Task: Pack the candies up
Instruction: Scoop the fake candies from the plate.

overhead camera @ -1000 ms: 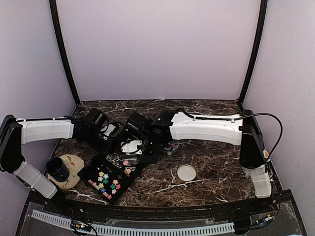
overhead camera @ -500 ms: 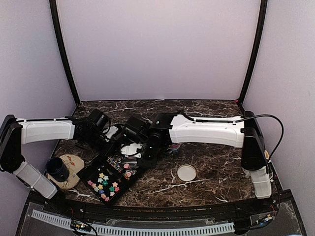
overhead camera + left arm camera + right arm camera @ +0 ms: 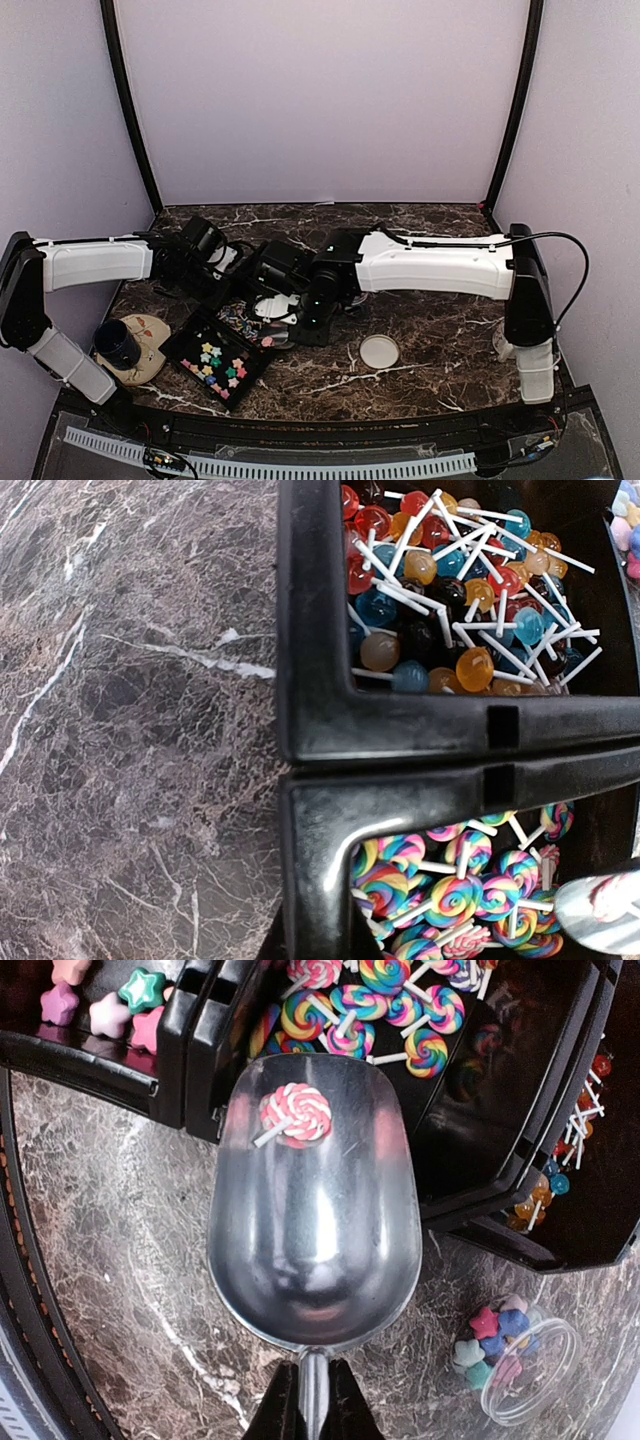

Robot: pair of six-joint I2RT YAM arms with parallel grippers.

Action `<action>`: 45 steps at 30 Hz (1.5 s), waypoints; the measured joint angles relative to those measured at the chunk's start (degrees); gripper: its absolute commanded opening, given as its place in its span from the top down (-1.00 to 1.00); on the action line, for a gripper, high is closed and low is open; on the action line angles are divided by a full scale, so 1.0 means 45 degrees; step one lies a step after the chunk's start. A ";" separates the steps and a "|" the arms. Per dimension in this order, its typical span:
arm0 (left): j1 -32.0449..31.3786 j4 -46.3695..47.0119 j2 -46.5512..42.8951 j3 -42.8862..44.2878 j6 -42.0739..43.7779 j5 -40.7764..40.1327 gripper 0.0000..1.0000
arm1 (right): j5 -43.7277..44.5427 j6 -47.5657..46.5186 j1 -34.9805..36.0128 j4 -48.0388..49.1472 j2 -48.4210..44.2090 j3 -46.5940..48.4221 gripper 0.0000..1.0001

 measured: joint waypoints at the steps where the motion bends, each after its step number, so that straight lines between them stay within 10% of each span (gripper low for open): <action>1: 0.0000 -0.0010 0.0000 0.0000 -0.0019 -0.0049 1.00 | 0.0053 0.0005 0.0005 -0.0199 0.0053 0.0136 1.00; 22: -0.0097 -0.0083 -0.0131 0.0112 -0.0131 -0.0996 1.00 | 0.0636 -0.0753 -0.0189 -0.2837 0.3808 0.6164 1.00; 45: 0.0141 0.0141 -0.0631 -0.0267 -0.0083 -0.1166 1.00 | 0.0335 0.2098 -0.0427 0.2686 0.2492 0.2123 1.00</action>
